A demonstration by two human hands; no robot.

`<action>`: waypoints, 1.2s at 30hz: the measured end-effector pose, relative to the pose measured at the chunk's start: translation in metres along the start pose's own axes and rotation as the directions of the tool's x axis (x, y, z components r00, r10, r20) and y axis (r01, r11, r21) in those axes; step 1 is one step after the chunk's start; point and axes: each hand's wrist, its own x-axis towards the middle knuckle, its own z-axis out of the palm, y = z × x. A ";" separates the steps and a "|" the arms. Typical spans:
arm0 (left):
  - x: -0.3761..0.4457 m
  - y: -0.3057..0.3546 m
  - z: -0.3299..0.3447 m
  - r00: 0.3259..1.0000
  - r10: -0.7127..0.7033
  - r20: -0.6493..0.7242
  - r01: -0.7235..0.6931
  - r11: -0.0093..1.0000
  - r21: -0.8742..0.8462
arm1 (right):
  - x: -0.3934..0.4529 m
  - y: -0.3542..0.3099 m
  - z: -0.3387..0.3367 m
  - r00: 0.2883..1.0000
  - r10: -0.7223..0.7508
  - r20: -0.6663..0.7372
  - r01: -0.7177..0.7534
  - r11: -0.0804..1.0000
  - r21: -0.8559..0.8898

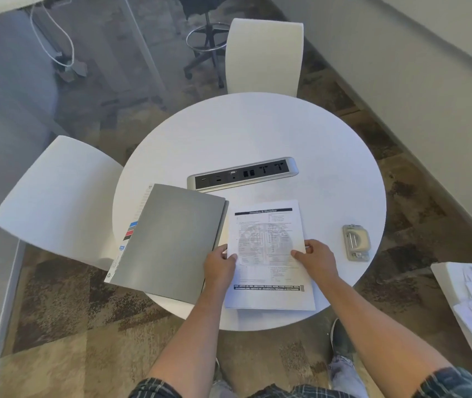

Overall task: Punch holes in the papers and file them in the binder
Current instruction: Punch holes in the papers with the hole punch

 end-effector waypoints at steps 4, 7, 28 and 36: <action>0.004 -0.001 0.007 0.997 0.070 0.031 -0.075 0.984 0.162 | 0.006 -0.004 0.001 0.997 -0.050 -0.052 0.044 0.992 -0.116; 0.008 -0.007 0.015 0.990 0.116 0.076 -0.133 0.944 0.301 | 0.008 -0.002 0.003 0.996 -0.068 -0.052 0.056 0.976 -0.210; 0.023 -0.013 0.014 0.982 0.134 0.130 -0.175 0.901 0.397 | 0.021 0.018 -0.056 0.833 0.104 -0.544 -0.108 0.994 0.025; 0.035 -0.018 0.011 0.985 0.097 0.140 -0.141 0.928 0.346 | 0.018 0.005 -0.034 0.913 0.099 -0.396 -0.061 0.992 0.109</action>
